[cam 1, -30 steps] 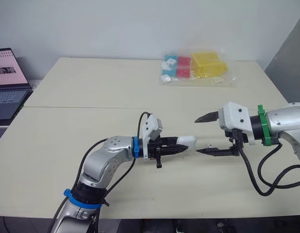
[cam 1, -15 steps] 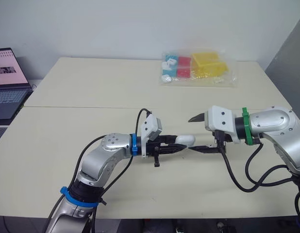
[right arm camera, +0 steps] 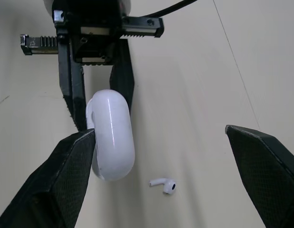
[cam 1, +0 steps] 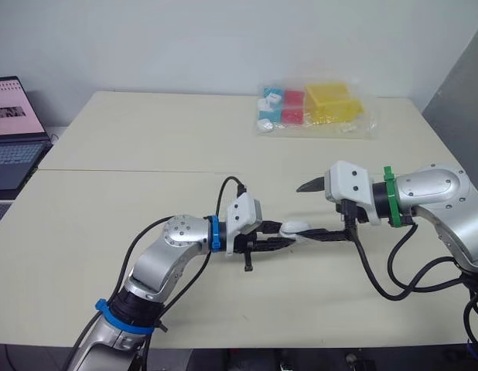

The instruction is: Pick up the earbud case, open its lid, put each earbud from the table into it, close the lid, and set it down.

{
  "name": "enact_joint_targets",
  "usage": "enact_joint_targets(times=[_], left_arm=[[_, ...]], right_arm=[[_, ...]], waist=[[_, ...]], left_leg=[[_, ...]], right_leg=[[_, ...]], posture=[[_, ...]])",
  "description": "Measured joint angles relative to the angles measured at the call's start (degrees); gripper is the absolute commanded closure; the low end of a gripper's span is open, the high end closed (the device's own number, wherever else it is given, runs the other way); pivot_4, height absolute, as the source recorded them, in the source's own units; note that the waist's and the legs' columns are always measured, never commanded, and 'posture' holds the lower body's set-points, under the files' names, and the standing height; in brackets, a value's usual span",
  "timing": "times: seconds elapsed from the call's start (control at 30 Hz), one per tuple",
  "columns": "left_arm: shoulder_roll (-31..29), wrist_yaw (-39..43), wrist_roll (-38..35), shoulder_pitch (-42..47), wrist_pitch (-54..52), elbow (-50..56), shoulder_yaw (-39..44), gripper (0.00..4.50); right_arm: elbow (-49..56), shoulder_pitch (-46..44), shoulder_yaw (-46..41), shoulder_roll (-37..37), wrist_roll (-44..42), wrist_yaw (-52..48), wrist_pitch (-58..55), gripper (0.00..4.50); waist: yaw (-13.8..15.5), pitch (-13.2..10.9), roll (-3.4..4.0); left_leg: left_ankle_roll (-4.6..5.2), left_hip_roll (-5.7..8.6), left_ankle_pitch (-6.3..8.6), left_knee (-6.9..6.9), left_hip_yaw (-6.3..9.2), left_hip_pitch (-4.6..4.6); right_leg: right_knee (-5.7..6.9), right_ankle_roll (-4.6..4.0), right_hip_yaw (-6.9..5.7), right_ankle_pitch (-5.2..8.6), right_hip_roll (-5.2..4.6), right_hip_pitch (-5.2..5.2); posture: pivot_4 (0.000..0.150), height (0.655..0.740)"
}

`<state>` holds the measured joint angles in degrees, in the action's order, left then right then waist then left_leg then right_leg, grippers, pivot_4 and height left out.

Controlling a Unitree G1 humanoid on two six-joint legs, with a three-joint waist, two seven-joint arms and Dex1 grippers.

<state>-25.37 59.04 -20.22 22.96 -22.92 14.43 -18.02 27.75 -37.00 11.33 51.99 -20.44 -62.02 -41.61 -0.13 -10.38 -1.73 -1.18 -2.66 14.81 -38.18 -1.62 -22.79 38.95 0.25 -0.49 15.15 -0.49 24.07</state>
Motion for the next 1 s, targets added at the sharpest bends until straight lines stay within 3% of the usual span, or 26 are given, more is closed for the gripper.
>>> enact_joint_targets(times=[0.27, 0.5, 0.63, 0.77, 0.9, 1.0], left_arm=[[0.58, 0.06, -0.01, -0.05, 0.05, -0.61, -0.04, 3.70], [1.08, -2.95, 0.18, -2.46, 1.95, -2.40, 2.76, 3.70], [1.12, -6.22, 1.91, -4.00, 6.25, -4.19, 5.54, 3.70], [1.12, -10.40, 4.22, -4.18, 10.84, -7.67, 10.01, 3.70], [0.95, -10.99, 4.42, -3.98, 12.12, -7.98, 10.94, 3.70], [-0.31, -10.77, 4.80, -4.52, 12.37, -8.06, 11.24, 3.70]], right_arm=[[-0.29, -0.25, -1.43, 0.93, -2.50, -1.08, -1.81, 0.00], [0.10, 1.59, -12.03, 6.56, -10.02, -2.44, -7.44, 0.00], [0.93, 12.40, -16.93, 8.54, -8.27, 2.18, -8.19, 0.00], [1.41, 23.97, -16.71, 1.46, -2.96, 14.94, -11.23, 0.00], [3.96, 24.62, -16.22, -4.92, -0.53, 24.54, -14.60, 0.00], [4.37, 25.53, -14.96, -14.27, 1.49, 32.78, -17.07, 0.00]], waist=[[0.00, 0.00, 0.00], [0.06, 0.00, 0.00], [0.17, 0.02, -0.03], [0.03, 0.08, 0.01], [-0.19, 0.10, 0.00], [-0.17, 0.16, -0.09]], left_leg=[[0.00, -0.01, 0.00, 0.00, 0.02, 0.00], [0.00, -0.01, 0.00, 0.01, 0.02, 0.00], [0.00, -0.02, 0.00, 0.01, 0.01, 0.00], [0.00, -0.01, -0.01, 0.01, -0.10, 0.01], [-0.01, -0.04, -0.01, 0.00, -0.05, 0.06], [-0.02, -0.08, -0.02, 0.06, -0.02, 0.05]], right_leg=[[0.01, 0.00, -0.01, 0.00, 0.01, 0.00], [-0.02, -0.03, -0.02, -0.01, -0.02, -0.01], [-0.02, -0.01, -0.01, -0.01, -0.02, -0.02], [0.05, 0.07, 0.09, 0.01, -0.07, 0.03], [0.03, 0.10, 0.04, -0.01, 0.01, -0.02], [0.04, 0.09, 0.03, -0.01, 0.08, 0.00]], posture=[[0.150, 0.7400], [0.150, 0.7400], [0.150, 0.7400], [0.150, 0.7400], [0.150, 0.7400], [0.150, 0.7400]])
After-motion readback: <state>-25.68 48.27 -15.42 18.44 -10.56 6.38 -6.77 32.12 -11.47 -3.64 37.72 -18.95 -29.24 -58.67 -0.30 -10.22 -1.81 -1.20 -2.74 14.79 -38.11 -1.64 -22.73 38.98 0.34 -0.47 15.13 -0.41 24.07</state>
